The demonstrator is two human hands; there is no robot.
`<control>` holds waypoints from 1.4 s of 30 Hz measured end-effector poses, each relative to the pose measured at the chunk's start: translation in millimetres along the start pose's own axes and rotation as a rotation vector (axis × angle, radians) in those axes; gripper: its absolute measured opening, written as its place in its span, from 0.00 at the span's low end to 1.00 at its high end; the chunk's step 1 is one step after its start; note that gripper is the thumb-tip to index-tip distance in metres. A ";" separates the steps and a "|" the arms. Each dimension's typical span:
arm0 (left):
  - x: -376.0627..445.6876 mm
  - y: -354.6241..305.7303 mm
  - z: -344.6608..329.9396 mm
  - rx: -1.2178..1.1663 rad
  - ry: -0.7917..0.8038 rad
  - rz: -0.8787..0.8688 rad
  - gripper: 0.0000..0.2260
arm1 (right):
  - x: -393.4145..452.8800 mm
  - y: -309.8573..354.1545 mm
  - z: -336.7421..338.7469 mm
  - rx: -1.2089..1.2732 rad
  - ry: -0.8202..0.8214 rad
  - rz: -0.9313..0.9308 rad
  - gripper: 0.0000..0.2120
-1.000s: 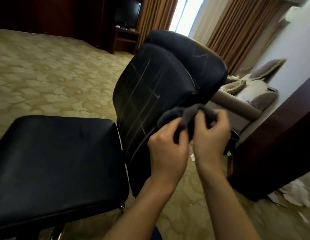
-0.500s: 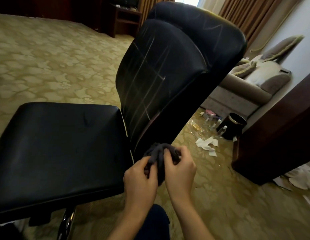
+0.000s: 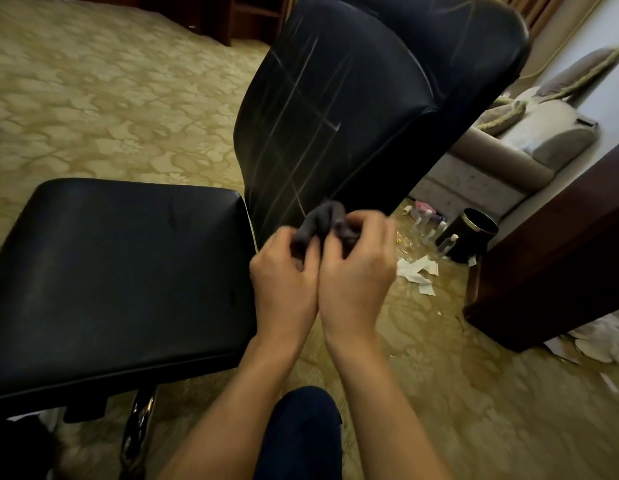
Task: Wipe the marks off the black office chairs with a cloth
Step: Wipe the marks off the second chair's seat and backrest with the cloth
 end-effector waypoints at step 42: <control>-58.3 97.4 -25.2 -0.325 0.311 0.521 0.05 | -75.2 -47.7 -16.2 -0.156 0.083 0.012 0.05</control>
Point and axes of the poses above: each hand's wrist, its own x-axis towards the middle knuckle, its own z-axis out of the back of the hand, y = z × x, the point moved 4 cm from there along x, towards the middle knuckle, and after that the axes turned 15 degrees about x, right-handed, at the moved point
